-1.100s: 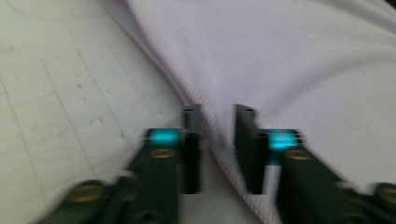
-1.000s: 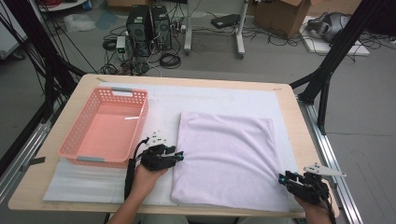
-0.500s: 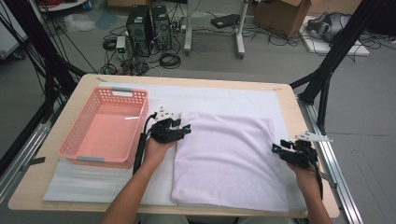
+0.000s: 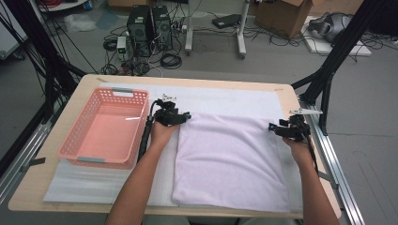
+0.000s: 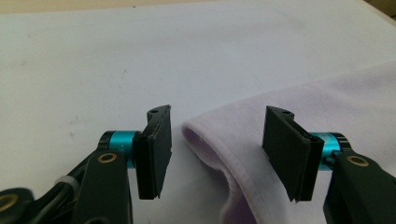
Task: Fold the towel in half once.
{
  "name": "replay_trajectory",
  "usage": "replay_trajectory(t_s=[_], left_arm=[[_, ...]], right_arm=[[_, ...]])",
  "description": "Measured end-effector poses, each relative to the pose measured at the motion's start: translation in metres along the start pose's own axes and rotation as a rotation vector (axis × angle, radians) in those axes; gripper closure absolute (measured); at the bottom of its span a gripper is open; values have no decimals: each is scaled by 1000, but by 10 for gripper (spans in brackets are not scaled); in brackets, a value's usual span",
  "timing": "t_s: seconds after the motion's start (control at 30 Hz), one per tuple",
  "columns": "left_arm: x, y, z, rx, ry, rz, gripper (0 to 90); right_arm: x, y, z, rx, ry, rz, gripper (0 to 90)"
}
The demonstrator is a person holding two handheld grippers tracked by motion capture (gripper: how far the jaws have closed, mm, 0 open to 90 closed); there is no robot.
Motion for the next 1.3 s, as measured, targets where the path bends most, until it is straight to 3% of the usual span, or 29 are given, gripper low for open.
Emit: replay_trajectory(t_s=[0.1,0.23,0.33,0.4,0.43,0.5,0.53,0.6,0.7,0.77,0.83,0.87,0.9,0.93,1.0,1.1,1.2,1.23,1.3], left_arm=[[0,11,2,2,14,59,433],[-2,22,2,-10,-15,73,455],[-6,26,0,3,35,88,488],[-7,25,3,4,37,88,539],[-7,24,5,3,47,88,604],[-8,23,5,-37,27,90,808],[-7,23,5,-34,19,88,839],[-3,19,5,-20,10,59,856],[10,7,7,-1,18,-37,858],[16,2,6,7,23,-84,858],[19,1,5,23,17,-107,845],[18,3,5,25,-21,-105,772],[16,5,6,21,-51,-88,618],[14,6,7,27,-61,-70,526],[10,7,4,12,-49,-48,484],[7,7,-1,-10,-21,-18,501],[4,8,-6,-41,-14,2,626],[3,9,-8,-51,-1,14,705],[-1,13,-9,-38,-4,51,750]], right_arm=[[8,11,-3,-17,-13,14,420],[13,23,-8,-30,-18,42,429],[9,33,-11,-30,-34,89,448],[6,36,-14,-18,-16,93,471],[7,36,-14,-19,-14,91,531],[7,35,-10,18,-24,89,778],[8,35,-7,9,-40,90,845],[11,34,-4,-29,-86,90,867],[23,23,-6,-53,-49,-28,869],[30,16,-8,-102,-51,-95,870],[36,13,-7,-136,-48,-148,848],[36,14,-8,-155,-34,-157,744],[35,16,-10,-167,1,-152,605],[34,17,-13,-169,47,-143,533],[32,15,-16,-145,100,-143,509],[33,10,-10,-102,52,-130,604],[30,13,3,-35,-22,-78,673],[28,16,8,-11,-37,-58,691],[22,23,18,38,-61,-7,707]])
Point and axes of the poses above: each handheld gripper's, and its own axes: y roughly forward along the jaws, x roughly out of its top, z roughly to its left, the point moved 7 cm from there along y, roughly forward along the jaws, and after that the axes turned 6 degrees about z, right-handed, at the moved point
